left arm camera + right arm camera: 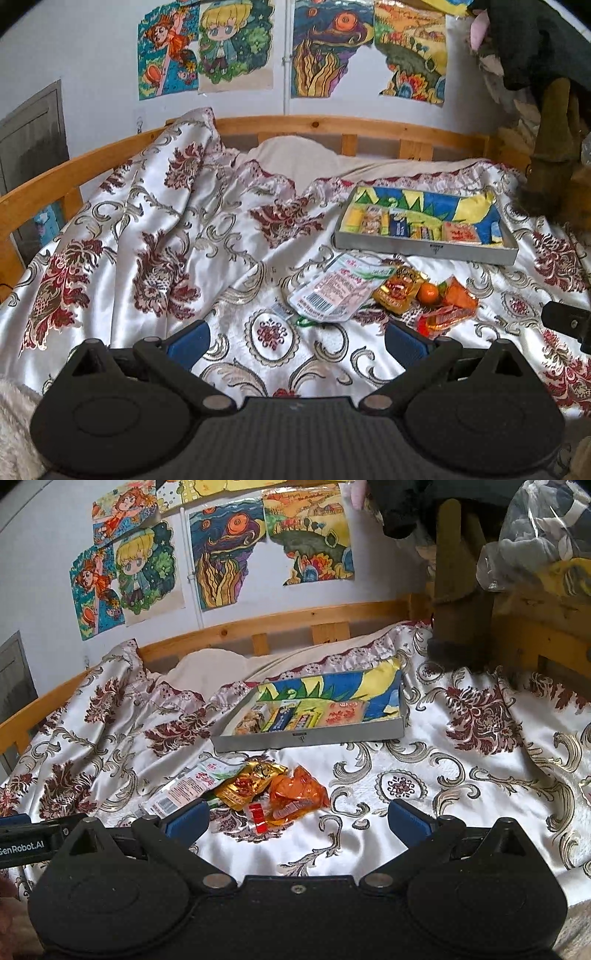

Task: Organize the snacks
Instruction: 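Move left tool to white spicy snack bag while right tool approaches orange mesh bag, then close left tool on white snack bag while right tool closes on orange mesh bag, then carry white bag and orange mesh bag over the tray with both tools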

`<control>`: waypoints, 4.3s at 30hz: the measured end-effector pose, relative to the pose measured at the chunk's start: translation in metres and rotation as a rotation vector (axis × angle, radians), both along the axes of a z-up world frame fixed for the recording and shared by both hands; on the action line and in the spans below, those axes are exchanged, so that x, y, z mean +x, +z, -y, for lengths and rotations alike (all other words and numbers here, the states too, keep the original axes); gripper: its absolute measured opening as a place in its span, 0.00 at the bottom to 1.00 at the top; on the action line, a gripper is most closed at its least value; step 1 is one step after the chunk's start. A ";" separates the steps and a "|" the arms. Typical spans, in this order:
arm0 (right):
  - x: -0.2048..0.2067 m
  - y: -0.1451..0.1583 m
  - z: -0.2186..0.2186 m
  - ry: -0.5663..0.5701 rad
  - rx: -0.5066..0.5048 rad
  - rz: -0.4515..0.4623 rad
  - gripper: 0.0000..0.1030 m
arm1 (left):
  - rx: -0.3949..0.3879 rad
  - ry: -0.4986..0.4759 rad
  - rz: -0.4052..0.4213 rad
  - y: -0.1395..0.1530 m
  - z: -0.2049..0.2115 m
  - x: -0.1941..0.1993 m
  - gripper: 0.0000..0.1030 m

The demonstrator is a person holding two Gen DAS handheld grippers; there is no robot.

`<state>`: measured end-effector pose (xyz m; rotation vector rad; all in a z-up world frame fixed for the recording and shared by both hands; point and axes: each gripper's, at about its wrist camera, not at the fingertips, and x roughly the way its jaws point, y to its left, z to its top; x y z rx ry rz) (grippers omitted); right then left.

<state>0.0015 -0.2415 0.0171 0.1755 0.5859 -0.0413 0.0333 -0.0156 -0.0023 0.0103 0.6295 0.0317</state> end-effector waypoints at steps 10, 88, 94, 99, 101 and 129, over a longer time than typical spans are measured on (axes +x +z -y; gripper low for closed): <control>0.011 -0.003 -0.001 0.013 -0.010 -0.059 0.99 | -0.014 -0.007 -0.121 -0.001 -0.002 0.023 1.00; 0.187 -0.109 0.012 0.069 0.086 -0.260 0.71 | -0.168 -0.294 -0.455 -0.085 0.001 0.203 0.74; 0.187 -0.108 0.007 0.099 0.073 -0.260 0.69 | -0.198 -0.293 -0.473 -0.085 0.002 0.201 0.69; 0.185 -0.103 0.009 0.105 0.102 -0.269 0.68 | -0.289 -0.230 -0.492 -0.084 -0.010 0.206 0.59; 0.182 -0.101 0.006 0.117 0.089 -0.267 0.68 | -0.288 -0.220 -0.490 -0.083 -0.011 0.206 0.52; 0.160 -0.052 -0.006 0.194 0.016 -0.019 0.67 | -0.553 -0.307 -0.317 -0.051 -0.008 0.200 0.43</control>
